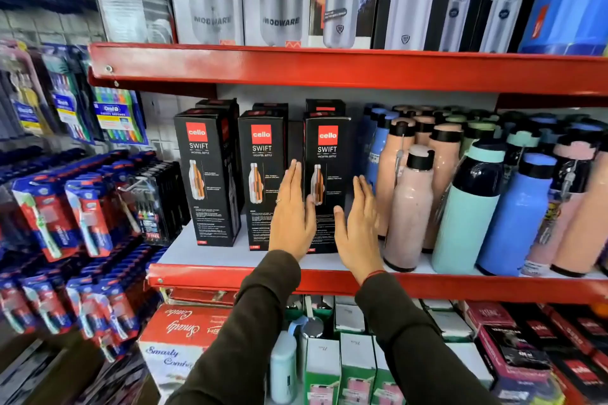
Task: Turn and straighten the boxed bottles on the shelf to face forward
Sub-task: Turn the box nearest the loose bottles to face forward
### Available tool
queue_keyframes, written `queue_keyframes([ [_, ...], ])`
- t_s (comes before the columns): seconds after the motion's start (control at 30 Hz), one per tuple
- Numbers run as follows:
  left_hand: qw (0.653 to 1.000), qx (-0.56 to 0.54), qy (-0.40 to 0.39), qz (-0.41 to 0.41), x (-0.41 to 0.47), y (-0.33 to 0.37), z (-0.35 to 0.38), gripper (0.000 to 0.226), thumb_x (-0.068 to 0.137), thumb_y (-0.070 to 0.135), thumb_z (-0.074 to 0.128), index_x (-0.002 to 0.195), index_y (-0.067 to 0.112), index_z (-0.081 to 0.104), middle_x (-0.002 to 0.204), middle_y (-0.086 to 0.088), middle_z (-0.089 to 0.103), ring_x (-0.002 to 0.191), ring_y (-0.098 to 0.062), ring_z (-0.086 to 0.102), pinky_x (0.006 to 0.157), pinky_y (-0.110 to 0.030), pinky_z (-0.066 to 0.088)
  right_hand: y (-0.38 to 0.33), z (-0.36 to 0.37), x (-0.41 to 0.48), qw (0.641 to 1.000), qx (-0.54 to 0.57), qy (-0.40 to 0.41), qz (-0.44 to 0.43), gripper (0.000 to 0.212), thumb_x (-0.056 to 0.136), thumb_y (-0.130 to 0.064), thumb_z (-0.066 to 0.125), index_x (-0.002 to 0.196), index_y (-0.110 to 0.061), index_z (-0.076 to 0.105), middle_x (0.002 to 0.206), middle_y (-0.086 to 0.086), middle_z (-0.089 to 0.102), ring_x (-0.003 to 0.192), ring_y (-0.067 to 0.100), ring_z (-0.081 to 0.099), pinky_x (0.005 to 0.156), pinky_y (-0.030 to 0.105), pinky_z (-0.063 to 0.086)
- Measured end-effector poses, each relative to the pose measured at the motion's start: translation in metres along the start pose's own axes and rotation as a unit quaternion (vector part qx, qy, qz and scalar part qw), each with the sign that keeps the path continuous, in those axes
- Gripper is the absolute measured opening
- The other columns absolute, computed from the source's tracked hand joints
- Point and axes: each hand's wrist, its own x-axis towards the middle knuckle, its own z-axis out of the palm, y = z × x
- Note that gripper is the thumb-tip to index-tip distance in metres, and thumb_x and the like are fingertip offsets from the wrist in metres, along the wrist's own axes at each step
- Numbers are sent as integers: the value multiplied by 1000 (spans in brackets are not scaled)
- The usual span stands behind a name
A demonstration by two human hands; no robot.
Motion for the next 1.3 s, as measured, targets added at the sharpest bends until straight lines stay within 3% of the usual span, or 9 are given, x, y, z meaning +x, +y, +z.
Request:
queue_keyframes([
  [0.2, 976, -102, -95, -166, -3, -15, 26, 58, 105, 23, 37, 157, 12, 13, 165, -6, 20, 152, -18, 21, 116, -20, 18, 26, 21, 13, 980, 128, -69, 138, 54, 103, -14, 44, 154, -11, 24, 161, 7, 30, 149, 21, 26, 118, 25, 18],
  [0.33, 968, -128, -75, -202, 0, -24, 37, 53, 104, 24, 41, 153, 8, 29, 154, -11, 43, 143, -23, 41, 117, -33, 34, 39, 30, 18, 962, 189, -85, 177, 43, 103, -13, 45, 146, -10, 39, 143, 11, 54, 133, 25, 52, 113, 38, 40],
  [0.43, 961, -155, -57, -224, 0, -28, 41, 52, 103, 29, 45, 150, 8, 37, 144, -13, 55, 134, -24, 52, 111, -38, 43, 44, 35, 18, 955, 211, -65, 198, 42, 102, -13, 49, 144, -11, 44, 137, 12, 59, 118, 19, 60, 99, 25, 46],
  [0.6, 956, -168, -20, -239, -3, -30, 43, 47, 102, 29, 48, 145, 11, 44, 136, -12, 62, 125, -21, 58, 101, -25, 44, 44, 39, 13, 958, 216, -34, 187, 39, 100, -14, 53, 139, -11, 50, 131, 11, 64, 112, 18, 65, 92, 17, 50],
  [0.77, 936, -241, -5, -256, -8, -29, 40, 43, 103, 34, 45, 142, 17, 50, 122, 8, 62, 102, 23, 55, 87, 2, 38, 40, 30, 8, 949, 250, -34, 187, 40, 99, -19, 56, 139, -20, 51, 131, 2, 64, 112, 9, 64, 92, 15, 51],
  [0.9, 899, -340, 22, -274, -12, -21, 34, 41, 104, 39, 36, 135, 24, 59, 125, 4, 68, 120, -5, 61, 106, -30, 46, 32, 16, 3, 955, 241, -41, 166, 48, 85, -32, 75, 116, -60, 51, 106, -39, 64, 103, -20, 59, 78, 0, 45],
  [1.0, 879, -379, 44, -285, -14, -14, 31, 34, 104, 37, 37, 121, 34, 67, 114, 15, 72, 115, -8, 67, 102, -40, 52, 27, 10, 1, 965, 210, -39, 151, 67, 64, -42, 90, 113, -63, 49, 103, -46, 62, 101, -19, 59, 79, 0, 45],
  [1.17, 889, -362, 77, -270, -17, -8, 31, 40, 99, 38, 38, 115, 25, 73, 109, 13, 74, 111, -6, 68, 97, -44, 56, 29, 12, 6, 971, 194, -25, 140, 73, 51, -48, 92, 109, -58, 48, 103, -45, 61, 101, -18, 60, 79, 1, 46],
  [1.3, 921, -302, 82, -232, -17, -9, 34, 40, 102, 36, 37, 129, 23, 63, 128, 11, 66, 123, -2, 60, 104, -22, 47, 33, 11, 10, 968, 202, -21, 145, 76, 51, -43, 88, 117, -45, 51, 100, -36, 65, 99, -18, 61, 77, 3, 47],
])
